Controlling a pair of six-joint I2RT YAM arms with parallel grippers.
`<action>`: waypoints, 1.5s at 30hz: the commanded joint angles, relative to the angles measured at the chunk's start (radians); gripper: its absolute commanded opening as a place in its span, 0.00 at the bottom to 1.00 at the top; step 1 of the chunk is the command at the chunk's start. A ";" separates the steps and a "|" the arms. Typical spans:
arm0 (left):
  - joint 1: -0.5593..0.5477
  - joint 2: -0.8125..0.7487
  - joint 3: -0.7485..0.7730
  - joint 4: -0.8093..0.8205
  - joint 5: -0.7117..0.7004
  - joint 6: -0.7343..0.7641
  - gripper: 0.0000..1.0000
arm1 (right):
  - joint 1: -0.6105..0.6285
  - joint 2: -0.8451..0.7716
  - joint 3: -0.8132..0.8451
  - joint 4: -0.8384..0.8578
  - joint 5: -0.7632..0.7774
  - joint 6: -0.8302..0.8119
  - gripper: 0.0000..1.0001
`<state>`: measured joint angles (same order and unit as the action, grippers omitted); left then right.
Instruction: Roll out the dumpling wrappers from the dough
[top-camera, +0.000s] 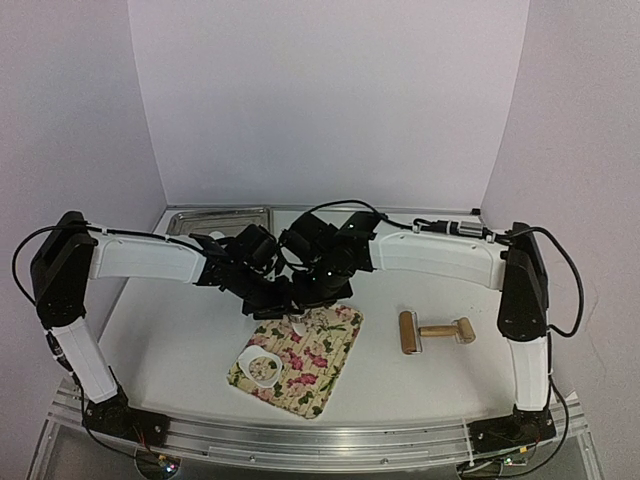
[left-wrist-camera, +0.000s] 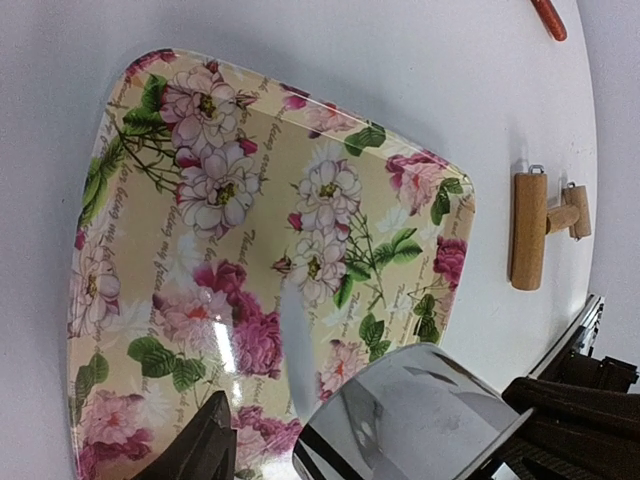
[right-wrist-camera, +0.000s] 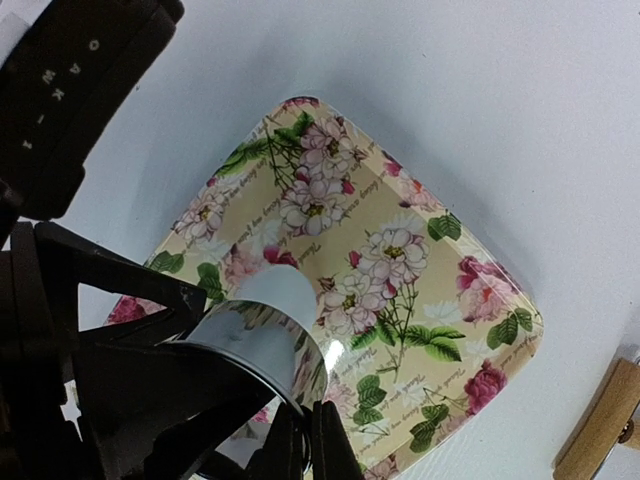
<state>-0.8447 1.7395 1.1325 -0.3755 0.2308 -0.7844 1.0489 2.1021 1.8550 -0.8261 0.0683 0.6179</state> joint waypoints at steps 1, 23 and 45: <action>-0.007 0.015 0.038 -0.042 -0.047 0.029 0.68 | 0.006 0.011 0.046 -0.025 0.044 0.018 0.00; -0.005 -0.483 -0.196 0.088 -0.021 0.094 0.99 | -0.118 -0.040 -0.066 -0.134 0.109 0.122 0.00; 0.214 -0.476 -0.276 0.021 0.100 0.024 0.99 | -0.419 -0.082 -0.236 -0.076 -0.018 0.004 0.00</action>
<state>-0.6386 1.2797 0.8291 -0.3691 0.3199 -0.7453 0.6408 2.0206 1.6294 -0.9268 0.0779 0.6374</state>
